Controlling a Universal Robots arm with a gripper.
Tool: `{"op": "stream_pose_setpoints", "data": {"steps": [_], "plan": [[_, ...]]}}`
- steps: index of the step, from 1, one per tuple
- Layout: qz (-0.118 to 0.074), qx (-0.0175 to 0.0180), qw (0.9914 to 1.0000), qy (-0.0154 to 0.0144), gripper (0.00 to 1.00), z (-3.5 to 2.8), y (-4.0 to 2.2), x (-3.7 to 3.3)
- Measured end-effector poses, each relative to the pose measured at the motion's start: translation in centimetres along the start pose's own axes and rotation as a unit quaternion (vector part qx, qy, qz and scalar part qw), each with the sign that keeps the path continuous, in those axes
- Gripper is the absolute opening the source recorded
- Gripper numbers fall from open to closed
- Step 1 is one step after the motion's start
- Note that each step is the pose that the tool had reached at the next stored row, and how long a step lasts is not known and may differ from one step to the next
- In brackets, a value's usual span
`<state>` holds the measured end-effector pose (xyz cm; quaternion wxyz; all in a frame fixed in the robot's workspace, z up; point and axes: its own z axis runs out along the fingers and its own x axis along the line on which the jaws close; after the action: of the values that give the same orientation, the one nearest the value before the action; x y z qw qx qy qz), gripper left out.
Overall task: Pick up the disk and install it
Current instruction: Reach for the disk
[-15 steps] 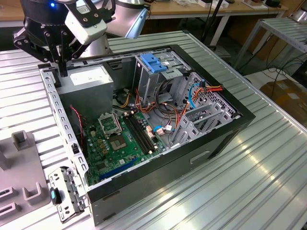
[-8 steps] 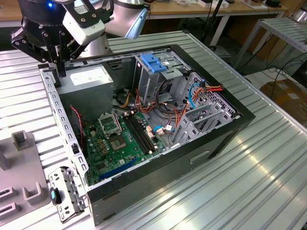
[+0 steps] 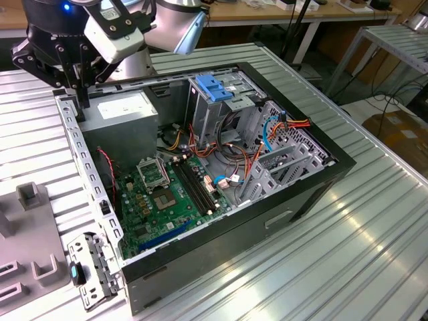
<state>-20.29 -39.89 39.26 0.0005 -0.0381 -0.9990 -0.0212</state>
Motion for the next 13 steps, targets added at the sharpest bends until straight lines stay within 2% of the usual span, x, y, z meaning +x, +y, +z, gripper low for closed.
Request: {"op": "stream_pose_setpoints", "data": {"steps": [13], "plan": [[0.0,0.0001,1.0,0.0018,0.11,0.01,-0.03,0.44]]}}
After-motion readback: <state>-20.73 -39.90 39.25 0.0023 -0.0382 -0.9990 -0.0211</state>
